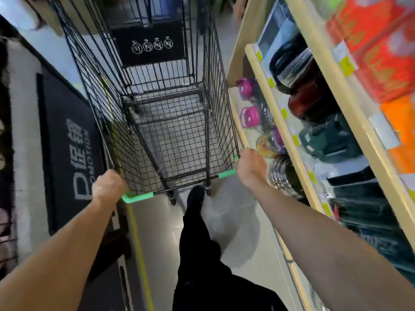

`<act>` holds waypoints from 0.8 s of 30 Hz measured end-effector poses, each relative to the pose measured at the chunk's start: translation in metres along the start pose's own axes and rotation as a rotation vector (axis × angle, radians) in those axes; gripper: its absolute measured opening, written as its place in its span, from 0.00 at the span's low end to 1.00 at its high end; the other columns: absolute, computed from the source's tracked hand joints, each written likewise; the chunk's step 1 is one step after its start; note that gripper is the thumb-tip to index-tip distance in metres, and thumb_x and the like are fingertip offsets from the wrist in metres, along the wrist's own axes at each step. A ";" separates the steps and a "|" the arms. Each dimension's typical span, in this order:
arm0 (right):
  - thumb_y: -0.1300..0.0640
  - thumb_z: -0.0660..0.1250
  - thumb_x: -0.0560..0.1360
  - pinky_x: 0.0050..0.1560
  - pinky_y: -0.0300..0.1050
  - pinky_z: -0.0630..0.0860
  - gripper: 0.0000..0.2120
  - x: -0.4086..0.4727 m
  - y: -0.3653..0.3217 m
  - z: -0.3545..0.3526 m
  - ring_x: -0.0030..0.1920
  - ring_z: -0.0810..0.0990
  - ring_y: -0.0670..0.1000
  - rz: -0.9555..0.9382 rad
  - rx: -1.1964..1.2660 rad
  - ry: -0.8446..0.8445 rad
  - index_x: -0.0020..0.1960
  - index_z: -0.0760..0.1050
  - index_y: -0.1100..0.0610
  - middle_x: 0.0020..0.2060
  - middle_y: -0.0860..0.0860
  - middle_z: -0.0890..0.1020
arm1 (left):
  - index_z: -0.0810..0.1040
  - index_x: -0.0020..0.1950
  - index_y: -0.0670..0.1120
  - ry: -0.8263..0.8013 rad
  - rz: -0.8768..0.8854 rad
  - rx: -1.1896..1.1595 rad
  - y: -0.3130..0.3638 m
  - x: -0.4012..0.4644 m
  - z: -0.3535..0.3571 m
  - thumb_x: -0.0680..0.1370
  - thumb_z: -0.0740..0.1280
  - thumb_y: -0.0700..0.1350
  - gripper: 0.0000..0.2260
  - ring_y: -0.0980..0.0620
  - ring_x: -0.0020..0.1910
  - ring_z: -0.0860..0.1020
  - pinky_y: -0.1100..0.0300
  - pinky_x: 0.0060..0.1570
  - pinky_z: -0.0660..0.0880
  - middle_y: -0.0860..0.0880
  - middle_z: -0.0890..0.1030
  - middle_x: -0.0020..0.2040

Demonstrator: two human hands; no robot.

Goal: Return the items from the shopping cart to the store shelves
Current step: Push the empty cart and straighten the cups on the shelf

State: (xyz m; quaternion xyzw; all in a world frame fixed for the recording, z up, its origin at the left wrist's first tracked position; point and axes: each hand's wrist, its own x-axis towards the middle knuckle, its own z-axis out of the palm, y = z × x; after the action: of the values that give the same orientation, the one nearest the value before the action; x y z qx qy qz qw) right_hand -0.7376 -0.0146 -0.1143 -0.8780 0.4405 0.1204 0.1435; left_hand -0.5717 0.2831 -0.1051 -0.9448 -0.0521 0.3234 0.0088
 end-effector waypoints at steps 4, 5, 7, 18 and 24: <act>0.62 0.71 0.74 0.38 0.46 0.77 0.03 0.058 -0.035 -0.019 0.44 0.84 0.57 -0.009 0.003 -0.025 0.46 0.81 0.62 0.41 0.56 0.84 | 0.74 0.45 0.39 -0.014 0.020 -0.010 0.035 0.037 -0.045 0.78 0.66 0.38 0.04 0.37 0.53 0.80 0.51 0.47 0.74 0.37 0.80 0.50; 0.63 0.70 0.74 0.37 0.45 0.75 0.03 0.069 -0.044 -0.023 0.44 0.84 0.56 -0.006 -0.001 -0.025 0.47 0.81 0.62 0.42 0.56 0.84 | 0.73 0.45 0.39 -0.012 0.026 -0.010 0.042 0.043 -0.054 0.79 0.65 0.38 0.04 0.37 0.53 0.80 0.50 0.47 0.74 0.36 0.80 0.50; 0.65 0.70 0.74 0.35 0.44 0.76 0.02 0.085 -0.055 -0.029 0.42 0.84 0.56 0.010 0.003 -0.016 0.46 0.80 0.63 0.41 0.57 0.83 | 0.75 0.48 0.38 -0.019 0.036 0.014 0.055 0.052 -0.068 0.79 0.65 0.38 0.03 0.37 0.54 0.80 0.50 0.48 0.75 0.36 0.80 0.52; 0.58 0.74 0.73 0.55 0.42 0.75 0.19 0.087 -0.079 -0.048 0.54 0.81 0.53 0.155 0.447 -0.022 0.63 0.79 0.57 0.56 0.53 0.82 | 0.79 0.62 0.45 -0.084 0.494 0.836 0.171 0.026 -0.113 0.80 0.65 0.43 0.11 0.49 0.55 0.82 0.58 0.46 0.77 0.49 0.83 0.57; 0.59 0.70 0.74 0.47 0.45 0.77 0.09 0.017 0.017 -0.085 0.41 0.81 0.52 0.486 1.099 0.543 0.53 0.81 0.61 0.41 0.53 0.84 | 0.75 0.34 0.46 -0.161 1.050 -0.080 0.326 -0.117 -0.051 0.81 0.62 0.53 0.17 0.42 0.40 0.82 0.51 0.43 0.79 0.44 0.83 0.35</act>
State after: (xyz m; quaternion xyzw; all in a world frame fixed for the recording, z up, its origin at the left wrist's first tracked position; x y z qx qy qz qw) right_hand -0.7345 -0.0677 -0.0432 -0.5514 0.6441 -0.3189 0.4235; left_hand -0.6022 -0.0529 -0.0091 -0.8156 0.4148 0.3534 -0.1944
